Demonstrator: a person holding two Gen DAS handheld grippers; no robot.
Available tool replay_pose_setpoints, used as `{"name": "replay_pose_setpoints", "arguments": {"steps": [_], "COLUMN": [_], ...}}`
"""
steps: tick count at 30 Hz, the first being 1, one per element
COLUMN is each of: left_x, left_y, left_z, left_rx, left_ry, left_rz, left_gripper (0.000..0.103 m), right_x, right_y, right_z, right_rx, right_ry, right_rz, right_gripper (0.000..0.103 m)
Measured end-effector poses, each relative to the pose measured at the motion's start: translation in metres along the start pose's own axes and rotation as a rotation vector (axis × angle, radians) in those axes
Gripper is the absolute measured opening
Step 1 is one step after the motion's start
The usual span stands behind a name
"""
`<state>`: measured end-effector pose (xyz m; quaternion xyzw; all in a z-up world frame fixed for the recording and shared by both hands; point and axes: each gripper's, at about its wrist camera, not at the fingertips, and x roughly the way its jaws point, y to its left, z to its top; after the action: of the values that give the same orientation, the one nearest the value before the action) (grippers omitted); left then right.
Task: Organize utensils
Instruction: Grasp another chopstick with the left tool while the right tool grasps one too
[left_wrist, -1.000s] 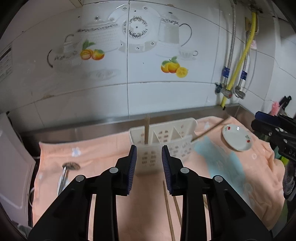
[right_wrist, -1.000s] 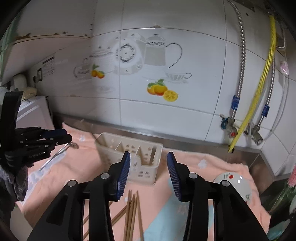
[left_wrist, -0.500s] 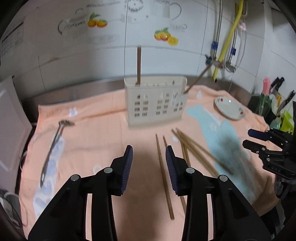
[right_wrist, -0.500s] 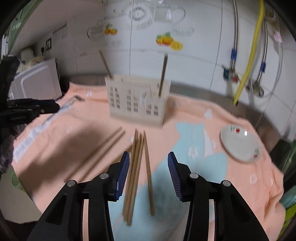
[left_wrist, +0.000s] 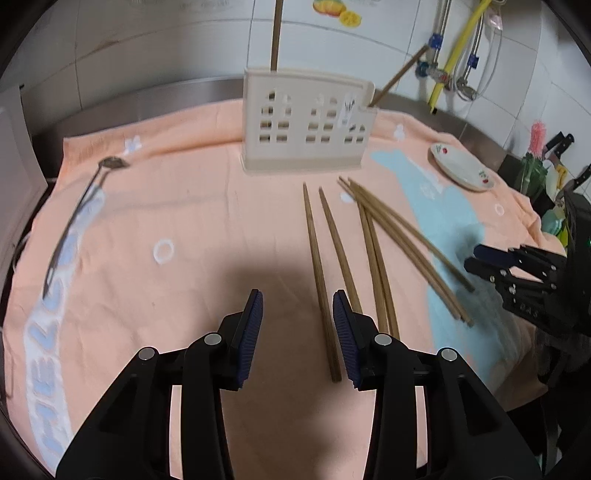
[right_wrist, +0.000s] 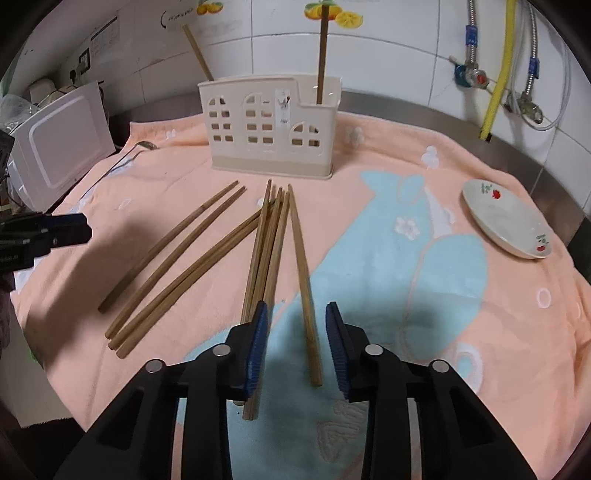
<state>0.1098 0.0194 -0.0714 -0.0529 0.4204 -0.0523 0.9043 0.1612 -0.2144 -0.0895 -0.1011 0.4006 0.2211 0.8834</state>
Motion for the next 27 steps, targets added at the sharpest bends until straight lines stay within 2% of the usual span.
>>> {"name": "replay_pose_setpoints", "arguments": {"steps": [3,16,21,27], "left_x": [0.004,0.019,0.032,0.047], "left_y": [-0.002,-0.02,-0.023,-0.023], "left_z": [-0.006,-0.012,-0.009,-0.005], "left_rx": [-0.004,0.032,0.03,0.015], "left_ry": [0.013,0.045,0.059,0.072], "left_rz": [-0.013,-0.069,-0.079,-0.077], "left_gripper": [0.04,0.039,0.024,0.021], "right_x": [0.008,0.033,0.036,0.036], "right_y": [0.0,-0.007,-0.009,-0.008], "right_z": [-0.002,-0.009,-0.01,-0.01], "right_rx": [-0.006,0.003,0.002,-0.008], "right_ry": [0.012,0.061,0.065,0.066], "right_rz": [0.004,-0.007,-0.01,-0.016], "right_gripper": [0.024,0.015,0.013,0.008]}}
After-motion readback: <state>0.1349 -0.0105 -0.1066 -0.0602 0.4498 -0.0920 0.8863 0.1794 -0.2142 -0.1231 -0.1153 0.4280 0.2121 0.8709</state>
